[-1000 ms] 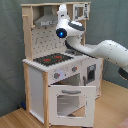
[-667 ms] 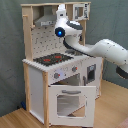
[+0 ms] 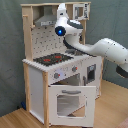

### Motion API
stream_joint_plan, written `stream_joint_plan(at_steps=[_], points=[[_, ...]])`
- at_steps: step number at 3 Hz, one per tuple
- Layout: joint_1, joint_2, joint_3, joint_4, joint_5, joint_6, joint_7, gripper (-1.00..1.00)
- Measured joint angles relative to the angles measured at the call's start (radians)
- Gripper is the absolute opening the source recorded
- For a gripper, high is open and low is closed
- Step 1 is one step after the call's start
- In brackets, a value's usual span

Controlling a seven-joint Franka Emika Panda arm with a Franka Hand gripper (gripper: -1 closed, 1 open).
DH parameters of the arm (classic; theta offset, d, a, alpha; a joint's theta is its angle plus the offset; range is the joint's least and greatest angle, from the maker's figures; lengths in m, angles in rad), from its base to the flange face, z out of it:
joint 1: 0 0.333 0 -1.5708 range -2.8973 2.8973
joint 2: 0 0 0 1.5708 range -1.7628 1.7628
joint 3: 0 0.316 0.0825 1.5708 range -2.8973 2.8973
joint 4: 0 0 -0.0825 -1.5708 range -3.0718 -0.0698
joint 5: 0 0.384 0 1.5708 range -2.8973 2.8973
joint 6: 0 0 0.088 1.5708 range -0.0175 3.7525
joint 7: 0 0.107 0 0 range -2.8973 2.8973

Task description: Play with the kitchen

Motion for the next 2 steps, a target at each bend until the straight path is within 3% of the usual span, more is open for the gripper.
stream_joint_plan(at_steps=[2], points=[[0.000,0.042,-0.001,-0.004,0.000,-0.189,0.000,-1.00]])
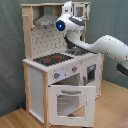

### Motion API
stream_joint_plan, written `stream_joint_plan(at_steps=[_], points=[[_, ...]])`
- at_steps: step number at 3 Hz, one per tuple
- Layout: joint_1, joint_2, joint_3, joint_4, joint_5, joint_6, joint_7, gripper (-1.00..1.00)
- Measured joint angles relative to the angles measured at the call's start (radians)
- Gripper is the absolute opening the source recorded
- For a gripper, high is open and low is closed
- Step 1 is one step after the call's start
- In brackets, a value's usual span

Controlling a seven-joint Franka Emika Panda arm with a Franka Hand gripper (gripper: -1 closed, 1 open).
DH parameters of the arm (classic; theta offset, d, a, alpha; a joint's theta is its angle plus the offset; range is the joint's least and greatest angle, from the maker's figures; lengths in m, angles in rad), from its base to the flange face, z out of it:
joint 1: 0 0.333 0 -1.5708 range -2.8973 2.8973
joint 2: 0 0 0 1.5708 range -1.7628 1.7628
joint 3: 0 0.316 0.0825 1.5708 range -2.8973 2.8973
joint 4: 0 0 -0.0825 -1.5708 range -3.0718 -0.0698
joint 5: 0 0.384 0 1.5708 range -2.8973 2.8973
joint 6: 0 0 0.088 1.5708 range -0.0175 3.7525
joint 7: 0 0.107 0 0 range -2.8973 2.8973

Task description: Play with the kitchen

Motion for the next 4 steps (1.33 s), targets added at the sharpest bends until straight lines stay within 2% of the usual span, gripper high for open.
stream_joint_plan(at_steps=[1,2,3,4], points=[[0.013,0.014,-0.006,0.000,0.000,-0.102,-0.009,-1.00],[0.063,0.069,-0.012,-0.004,0.000,-0.115,-0.078,-1.00],[0.113,0.098,-0.009,-0.039,0.000,-0.096,-0.151,-1.00],[0.156,0.099,-0.021,-0.099,0.000,-0.035,-0.187,-1.00]])
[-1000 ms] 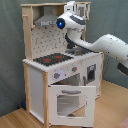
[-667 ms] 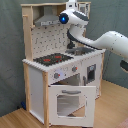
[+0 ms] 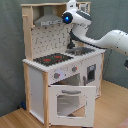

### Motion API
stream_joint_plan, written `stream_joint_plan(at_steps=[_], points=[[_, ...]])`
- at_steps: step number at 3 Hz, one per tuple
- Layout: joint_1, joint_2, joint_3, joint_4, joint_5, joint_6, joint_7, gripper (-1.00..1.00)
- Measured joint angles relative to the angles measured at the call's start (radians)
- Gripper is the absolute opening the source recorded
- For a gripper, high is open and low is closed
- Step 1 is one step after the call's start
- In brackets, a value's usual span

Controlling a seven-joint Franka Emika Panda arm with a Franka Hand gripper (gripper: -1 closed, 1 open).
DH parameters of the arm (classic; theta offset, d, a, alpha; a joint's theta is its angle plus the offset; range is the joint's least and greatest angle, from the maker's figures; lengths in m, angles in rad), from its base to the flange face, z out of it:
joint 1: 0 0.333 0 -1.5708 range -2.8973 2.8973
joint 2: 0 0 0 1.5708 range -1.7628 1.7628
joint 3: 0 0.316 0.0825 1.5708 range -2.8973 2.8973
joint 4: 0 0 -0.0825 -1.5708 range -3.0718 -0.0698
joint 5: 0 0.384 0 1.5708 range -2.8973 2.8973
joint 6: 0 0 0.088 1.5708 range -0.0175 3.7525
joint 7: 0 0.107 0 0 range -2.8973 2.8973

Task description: Play with the kitchen

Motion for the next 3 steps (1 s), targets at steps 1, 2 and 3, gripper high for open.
stream_joint_plan(at_steps=[1,2,3], points=[[0.035,0.002,-0.024,-0.052,0.000,0.078,-0.039,-1.00],[0.070,0.005,-0.044,-0.113,0.000,0.155,-0.058,-1.00],[0.112,0.005,-0.069,-0.177,-0.001,0.218,-0.071,-1.00]])
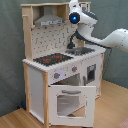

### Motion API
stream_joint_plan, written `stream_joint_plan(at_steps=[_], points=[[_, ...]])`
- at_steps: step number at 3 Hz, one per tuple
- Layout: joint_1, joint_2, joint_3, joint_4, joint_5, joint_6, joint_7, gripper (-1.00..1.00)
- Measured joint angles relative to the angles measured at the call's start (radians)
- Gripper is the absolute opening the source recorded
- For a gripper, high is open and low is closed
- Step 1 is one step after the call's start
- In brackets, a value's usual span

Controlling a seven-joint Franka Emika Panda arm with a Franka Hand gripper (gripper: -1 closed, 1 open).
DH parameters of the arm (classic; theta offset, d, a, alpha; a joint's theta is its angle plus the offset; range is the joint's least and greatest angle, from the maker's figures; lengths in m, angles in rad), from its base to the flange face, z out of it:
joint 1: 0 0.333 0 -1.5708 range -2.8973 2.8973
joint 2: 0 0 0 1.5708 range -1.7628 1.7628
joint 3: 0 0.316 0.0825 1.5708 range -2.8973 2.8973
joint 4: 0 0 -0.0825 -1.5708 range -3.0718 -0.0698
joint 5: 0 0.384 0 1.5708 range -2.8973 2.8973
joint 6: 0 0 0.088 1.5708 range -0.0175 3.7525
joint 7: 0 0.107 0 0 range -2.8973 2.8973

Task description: Play with the kitchen

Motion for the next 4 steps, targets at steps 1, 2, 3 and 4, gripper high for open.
stream_joint_plan(at_steps=[1,2,3,4], points=[[0.057,0.000,-0.033,-0.070,-0.003,0.051,-0.010,-1.00],[0.122,-0.001,-0.066,-0.141,-0.006,0.092,-0.019,-1.00],[0.184,-0.004,-0.093,-0.206,-0.010,0.127,-0.024,-1.00],[0.237,-0.010,-0.117,-0.271,-0.010,0.177,-0.027,-1.00]])
